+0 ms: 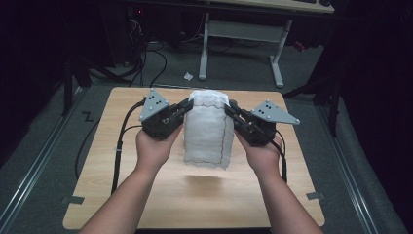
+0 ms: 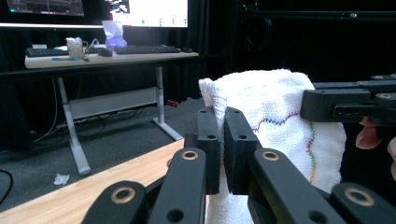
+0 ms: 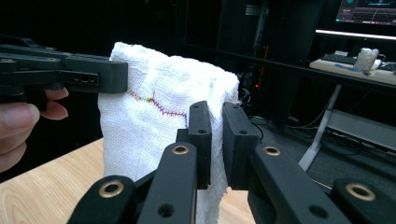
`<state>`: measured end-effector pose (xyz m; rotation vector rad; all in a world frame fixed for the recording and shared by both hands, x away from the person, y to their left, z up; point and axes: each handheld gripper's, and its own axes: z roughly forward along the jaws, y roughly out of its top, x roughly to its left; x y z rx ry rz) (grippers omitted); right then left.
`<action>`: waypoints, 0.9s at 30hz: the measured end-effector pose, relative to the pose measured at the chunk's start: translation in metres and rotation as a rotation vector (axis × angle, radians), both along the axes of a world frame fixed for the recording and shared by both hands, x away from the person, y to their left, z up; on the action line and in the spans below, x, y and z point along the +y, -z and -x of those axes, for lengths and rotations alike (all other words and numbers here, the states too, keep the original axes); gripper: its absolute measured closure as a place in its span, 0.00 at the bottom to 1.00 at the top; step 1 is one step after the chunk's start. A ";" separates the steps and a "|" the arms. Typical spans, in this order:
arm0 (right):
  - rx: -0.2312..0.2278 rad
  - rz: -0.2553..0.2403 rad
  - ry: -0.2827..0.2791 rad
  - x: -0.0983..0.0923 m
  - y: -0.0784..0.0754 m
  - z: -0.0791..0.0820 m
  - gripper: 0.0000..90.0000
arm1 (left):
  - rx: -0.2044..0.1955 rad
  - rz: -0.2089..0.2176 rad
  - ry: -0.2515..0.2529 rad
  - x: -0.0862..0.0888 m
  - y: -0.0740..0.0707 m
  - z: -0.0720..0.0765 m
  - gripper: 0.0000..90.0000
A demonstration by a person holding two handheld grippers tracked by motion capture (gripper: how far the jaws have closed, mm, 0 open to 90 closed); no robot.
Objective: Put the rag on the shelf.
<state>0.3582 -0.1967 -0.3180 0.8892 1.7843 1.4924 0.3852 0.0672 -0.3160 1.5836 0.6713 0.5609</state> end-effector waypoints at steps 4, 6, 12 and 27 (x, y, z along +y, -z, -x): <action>-0.011 0.004 0.016 -0.004 -0.005 -0.001 0.93 | -0.017 -0.016 0.010 -0.004 -0.005 -0.003 0.96; -0.016 0.003 0.023 -0.007 -0.007 -0.002 0.93 | -0.019 -0.011 0.018 -0.006 -0.007 -0.007 0.96; -0.021 -0.008 0.037 -0.012 -0.013 -0.014 0.93 | -0.015 -0.013 0.009 -0.010 -0.015 -0.024 0.96; 0.011 -0.036 0.052 -0.006 -0.031 -0.062 0.92 | 0.008 0.008 -0.026 -0.007 -0.033 -0.073 0.96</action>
